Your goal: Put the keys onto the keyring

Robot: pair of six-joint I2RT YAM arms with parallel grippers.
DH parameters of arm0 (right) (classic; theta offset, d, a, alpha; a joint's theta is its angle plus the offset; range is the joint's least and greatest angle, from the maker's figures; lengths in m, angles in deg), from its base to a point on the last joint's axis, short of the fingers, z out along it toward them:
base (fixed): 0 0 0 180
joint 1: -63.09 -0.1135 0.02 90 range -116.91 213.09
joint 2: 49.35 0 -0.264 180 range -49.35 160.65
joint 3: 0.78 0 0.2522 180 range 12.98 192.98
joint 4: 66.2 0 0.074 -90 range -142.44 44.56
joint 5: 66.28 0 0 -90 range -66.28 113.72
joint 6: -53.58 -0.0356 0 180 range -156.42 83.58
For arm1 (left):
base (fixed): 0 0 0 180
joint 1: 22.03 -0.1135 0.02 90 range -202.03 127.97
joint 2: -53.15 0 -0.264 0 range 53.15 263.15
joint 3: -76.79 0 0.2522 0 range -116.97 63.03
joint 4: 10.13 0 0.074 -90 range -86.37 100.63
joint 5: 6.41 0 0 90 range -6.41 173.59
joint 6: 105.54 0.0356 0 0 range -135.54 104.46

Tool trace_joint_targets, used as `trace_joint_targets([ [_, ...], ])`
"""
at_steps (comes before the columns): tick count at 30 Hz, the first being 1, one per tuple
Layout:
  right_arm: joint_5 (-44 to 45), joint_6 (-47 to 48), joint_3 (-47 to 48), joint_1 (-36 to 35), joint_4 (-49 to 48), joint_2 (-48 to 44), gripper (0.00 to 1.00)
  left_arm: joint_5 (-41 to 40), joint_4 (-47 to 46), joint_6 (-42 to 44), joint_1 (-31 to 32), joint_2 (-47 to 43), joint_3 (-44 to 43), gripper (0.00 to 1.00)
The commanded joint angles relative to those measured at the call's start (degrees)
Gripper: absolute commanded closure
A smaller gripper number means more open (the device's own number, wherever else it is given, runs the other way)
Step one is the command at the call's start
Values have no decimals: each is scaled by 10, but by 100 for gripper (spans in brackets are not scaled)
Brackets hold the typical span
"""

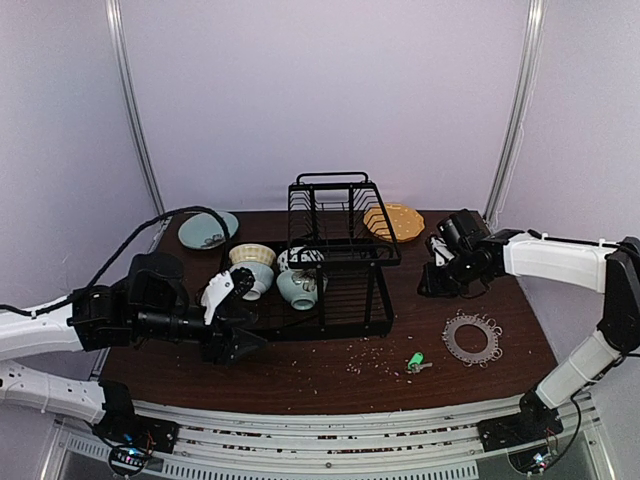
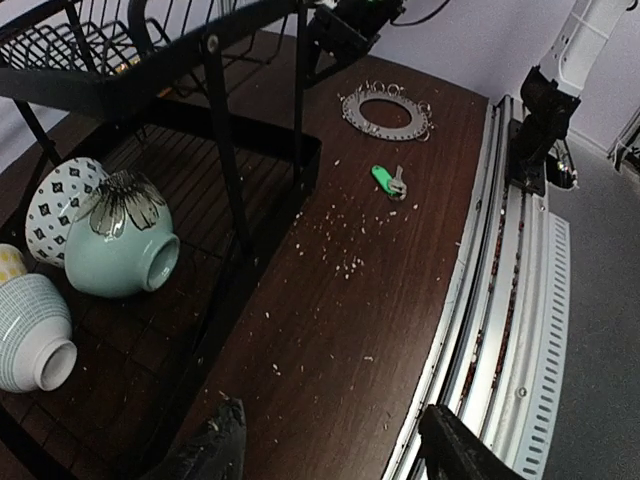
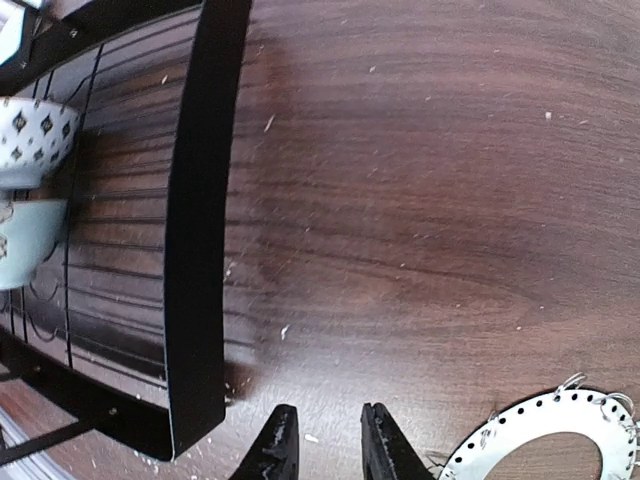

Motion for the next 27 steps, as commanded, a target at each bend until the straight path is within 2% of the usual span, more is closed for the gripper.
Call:
trace_joint_targets([
  [1,-30,11,-20,0,11,-27,100,-96,42,-78,13,4,5,100],
  [6,-38,42,-41,-52,60,-91,100,-149,124,-186,13,78,-11,100],
  [10,-88,-39,-166,-94,-84,-166,100,-223,104,-228,16,162,20,100],
  [13,-113,-132,-277,-123,-303,-186,100,-273,56,-233,15,194,33,100],
  [14,-108,-143,-301,-140,-367,-176,100,-291,46,-236,15,200,36,100],
  [17,-82,-149,-304,-160,-436,-114,100,-338,-22,-218,9,209,63,100],
  [20,-89,-160,-308,-170,-526,-58,100,-345,-85,-195,-17,231,88,100],
  [24,-100,-157,-258,-174,-540,15,100,-351,-128,-182,-52,261,107,100],
  [27,-70,-145,-229,-169,-549,67,100,-329,-185,-153,-90,270,120,100],
])
